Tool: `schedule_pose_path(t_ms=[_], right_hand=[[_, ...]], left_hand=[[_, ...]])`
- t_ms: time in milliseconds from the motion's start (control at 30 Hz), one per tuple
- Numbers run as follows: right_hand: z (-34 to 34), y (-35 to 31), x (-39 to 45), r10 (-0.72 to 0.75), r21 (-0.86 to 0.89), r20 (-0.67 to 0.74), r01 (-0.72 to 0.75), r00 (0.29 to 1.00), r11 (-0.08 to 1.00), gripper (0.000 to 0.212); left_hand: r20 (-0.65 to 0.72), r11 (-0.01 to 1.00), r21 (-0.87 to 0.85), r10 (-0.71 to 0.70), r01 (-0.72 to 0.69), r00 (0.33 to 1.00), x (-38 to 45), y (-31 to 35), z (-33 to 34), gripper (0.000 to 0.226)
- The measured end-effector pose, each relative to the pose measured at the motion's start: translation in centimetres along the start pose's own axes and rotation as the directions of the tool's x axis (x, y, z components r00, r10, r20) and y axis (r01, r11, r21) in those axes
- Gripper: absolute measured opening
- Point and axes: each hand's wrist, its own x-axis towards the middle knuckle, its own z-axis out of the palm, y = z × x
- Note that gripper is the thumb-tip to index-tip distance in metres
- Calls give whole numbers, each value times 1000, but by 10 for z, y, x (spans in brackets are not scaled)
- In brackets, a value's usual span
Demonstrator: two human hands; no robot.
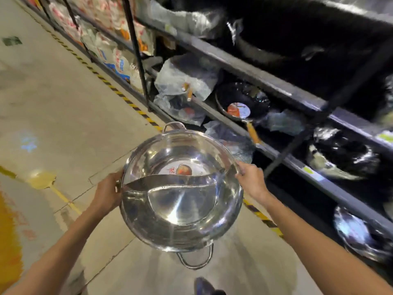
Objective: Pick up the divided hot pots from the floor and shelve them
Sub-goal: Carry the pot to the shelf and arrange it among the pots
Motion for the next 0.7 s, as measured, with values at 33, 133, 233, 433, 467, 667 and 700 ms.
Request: schedule_pose_path(t_ms=[33,133,233,433,467,667,700], right_hand=[[-20,7,-16,36,20,-32,-35,999,999,36],[-71,31,-68,141,73,-142,-132,980,989,32],[-106,65,-122,209,65,-189,-201,959,978,39],[-139,148,-230,372,197,-270,-327,888,924,27],[-142,162,-246,408,191,-269,-367,872,911,30],[-156,238,-302,548,226,-264,-501,794,835,38],[-156,249,-306,559,219,-258,-516,788,828,38]], left_hand=[[22,999,0,45,-45,999,-2,18,-2,35],[103,991,-17,135,-134,985,-9,67,5,31],[198,977,-23,213,-213,957,-23,113,24,31],[409,959,12,254,-283,877,-63,200,97,55],[447,959,25,241,-282,861,-70,213,110,54],[541,939,20,278,-343,794,-93,275,175,48],[553,939,28,270,-342,788,-95,282,184,48]])
